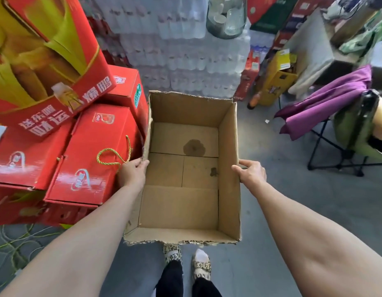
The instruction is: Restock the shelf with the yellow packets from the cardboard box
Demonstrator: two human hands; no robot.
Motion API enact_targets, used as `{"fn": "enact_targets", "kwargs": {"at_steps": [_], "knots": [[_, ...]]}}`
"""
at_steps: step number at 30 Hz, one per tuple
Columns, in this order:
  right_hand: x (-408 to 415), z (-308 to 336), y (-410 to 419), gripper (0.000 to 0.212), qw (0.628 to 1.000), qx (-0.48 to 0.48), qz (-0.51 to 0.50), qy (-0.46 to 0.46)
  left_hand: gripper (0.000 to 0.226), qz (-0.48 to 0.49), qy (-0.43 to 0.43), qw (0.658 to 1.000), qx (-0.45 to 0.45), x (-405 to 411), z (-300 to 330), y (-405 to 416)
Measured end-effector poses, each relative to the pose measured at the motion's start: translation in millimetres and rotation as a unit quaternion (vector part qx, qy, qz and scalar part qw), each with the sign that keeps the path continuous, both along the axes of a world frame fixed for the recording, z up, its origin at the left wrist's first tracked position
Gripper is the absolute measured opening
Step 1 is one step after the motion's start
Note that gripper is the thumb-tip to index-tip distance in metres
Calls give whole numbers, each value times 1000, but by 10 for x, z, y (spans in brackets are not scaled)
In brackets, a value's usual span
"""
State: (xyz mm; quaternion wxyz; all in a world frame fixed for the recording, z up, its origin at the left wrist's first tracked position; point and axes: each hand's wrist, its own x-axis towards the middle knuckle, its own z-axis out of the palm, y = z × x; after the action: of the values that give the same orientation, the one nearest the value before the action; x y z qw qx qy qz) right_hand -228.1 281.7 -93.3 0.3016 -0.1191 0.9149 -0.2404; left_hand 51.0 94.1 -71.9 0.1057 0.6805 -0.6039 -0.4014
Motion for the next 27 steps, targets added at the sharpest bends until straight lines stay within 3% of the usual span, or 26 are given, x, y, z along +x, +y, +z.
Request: {"fn": "enact_targets", "kwargs": {"at_steps": [15, 22, 27], "knots": [[2, -302, -213, 46, 999, 29, -4, 20, 32, 38, -16, 999, 5, -200, -398, -202], [131, -186, -236, 46, 999, 31, -13, 7, 45, -22, -24, 998, 51, -107, -509, -270], [271, 8, -239, 58, 996, 64, 52, -15, 57, -54, -37, 995, 71, -88, -426, -236]]}}
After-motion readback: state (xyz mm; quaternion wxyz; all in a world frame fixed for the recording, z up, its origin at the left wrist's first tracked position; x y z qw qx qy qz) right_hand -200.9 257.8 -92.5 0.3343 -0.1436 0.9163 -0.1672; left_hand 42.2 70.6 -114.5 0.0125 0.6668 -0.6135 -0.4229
